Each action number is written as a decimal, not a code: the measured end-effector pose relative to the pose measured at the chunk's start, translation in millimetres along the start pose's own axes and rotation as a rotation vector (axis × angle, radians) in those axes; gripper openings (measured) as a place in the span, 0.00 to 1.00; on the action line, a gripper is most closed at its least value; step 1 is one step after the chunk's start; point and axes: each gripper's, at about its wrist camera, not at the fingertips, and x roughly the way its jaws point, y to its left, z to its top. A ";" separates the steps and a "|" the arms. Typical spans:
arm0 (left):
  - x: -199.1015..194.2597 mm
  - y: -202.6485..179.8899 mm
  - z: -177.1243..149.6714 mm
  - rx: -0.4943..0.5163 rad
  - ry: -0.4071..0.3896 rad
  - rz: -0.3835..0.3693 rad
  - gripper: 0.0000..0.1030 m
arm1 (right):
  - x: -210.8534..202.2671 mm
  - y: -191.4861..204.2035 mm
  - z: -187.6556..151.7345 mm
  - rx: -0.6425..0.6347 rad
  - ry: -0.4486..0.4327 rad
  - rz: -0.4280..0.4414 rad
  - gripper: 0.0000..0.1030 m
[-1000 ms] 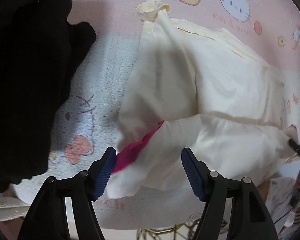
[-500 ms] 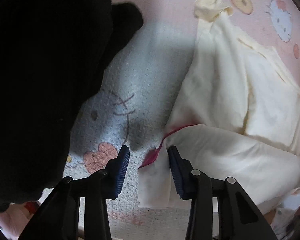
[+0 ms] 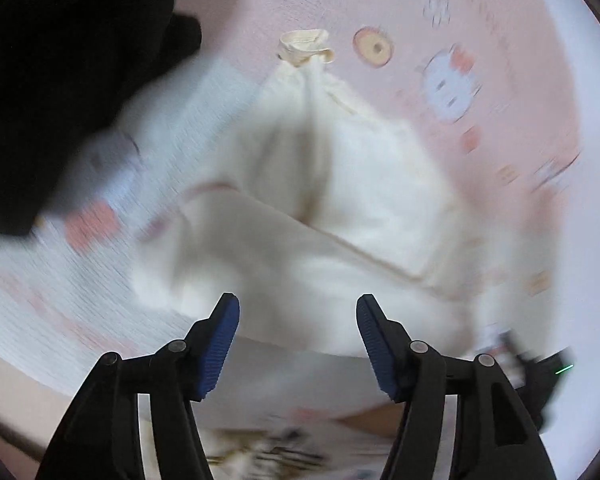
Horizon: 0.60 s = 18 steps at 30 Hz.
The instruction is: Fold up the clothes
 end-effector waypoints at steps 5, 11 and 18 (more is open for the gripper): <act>8.7 15.9 -23.2 -0.162 -0.013 -0.166 0.64 | -5.4 -13.5 -30.6 0.121 0.010 0.109 0.75; 38.6 23.6 -41.4 -0.239 0.004 -0.185 0.64 | 10.4 -35.7 -59.6 0.315 0.040 0.220 0.76; 58.6 40.9 -59.4 -0.313 0.075 -0.183 0.64 | 33.2 -44.8 -76.2 0.431 0.060 0.234 0.78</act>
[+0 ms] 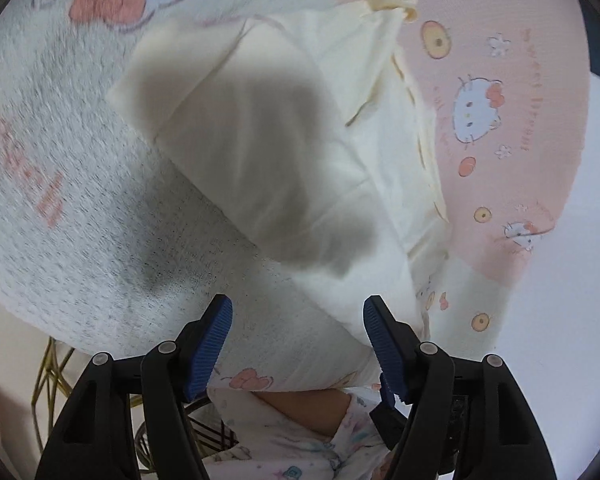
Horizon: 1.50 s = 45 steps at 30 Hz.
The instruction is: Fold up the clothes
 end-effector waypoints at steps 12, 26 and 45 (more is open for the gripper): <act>37.2 -5.9 31.0 0.090 -0.007 0.043 0.64 | 62.4 -26.1 10.6 0.127 0.041 0.009 0.82; 33.5 -7.2 50.7 0.052 -0.067 -0.058 0.64 | 76.9 -22.8 25.2 0.097 -0.052 0.175 0.83; 21.8 -104.7 -9.8 0.433 -0.324 0.643 0.24 | 52.5 56.6 0.7 -0.301 -0.127 -0.355 0.31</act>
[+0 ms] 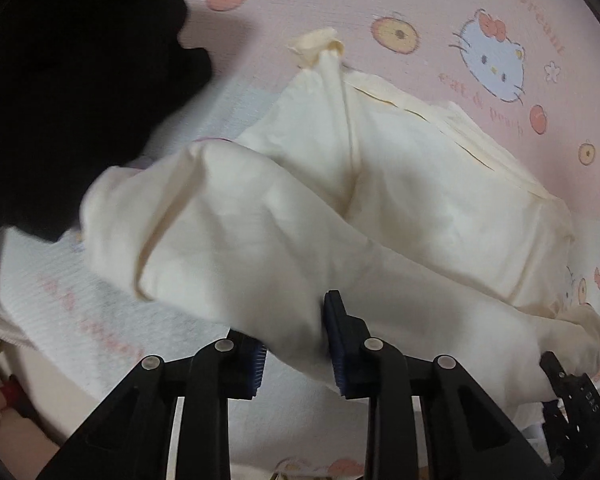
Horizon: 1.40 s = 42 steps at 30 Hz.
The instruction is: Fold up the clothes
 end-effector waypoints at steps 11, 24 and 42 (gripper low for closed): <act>-10.8 59.6 -40.6 -0.039 0.045 0.032 0.19 | -32.7 -15.7 -28.2 -0.108 0.038 -0.040 0.31; -58.6 80.0 -57.4 0.096 -0.031 -0.106 0.15 | -28.1 -0.5 -21.4 -0.144 0.091 -0.038 0.37; -57.3 14.9 -96.3 0.805 -0.102 0.177 0.15 | -81.2 53.2 -102.5 -1.012 0.067 -0.206 0.74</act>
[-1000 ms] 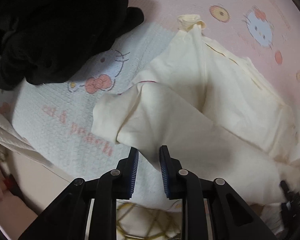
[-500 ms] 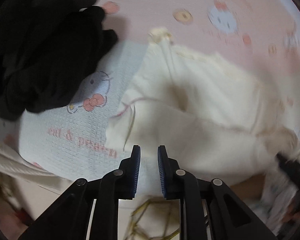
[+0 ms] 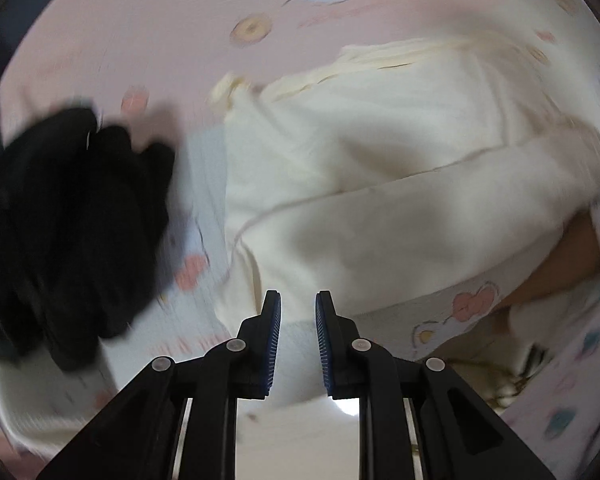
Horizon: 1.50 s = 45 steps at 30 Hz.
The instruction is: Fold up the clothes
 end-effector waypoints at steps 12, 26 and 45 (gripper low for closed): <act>4.7 -43.3 -25.2 0.535 -0.179 0.314 0.15 | 30.9 68.6 -21.4 -0.633 0.052 -0.262 0.74; 45.3 -99.7 -62.7 0.900 -0.250 0.396 0.15 | 77.5 80.1 -35.0 -0.918 0.080 -0.423 0.74; 23.0 -115.2 -64.0 0.853 -0.118 0.282 0.16 | 113.3 83.4 -30.7 -0.938 0.083 -0.412 0.74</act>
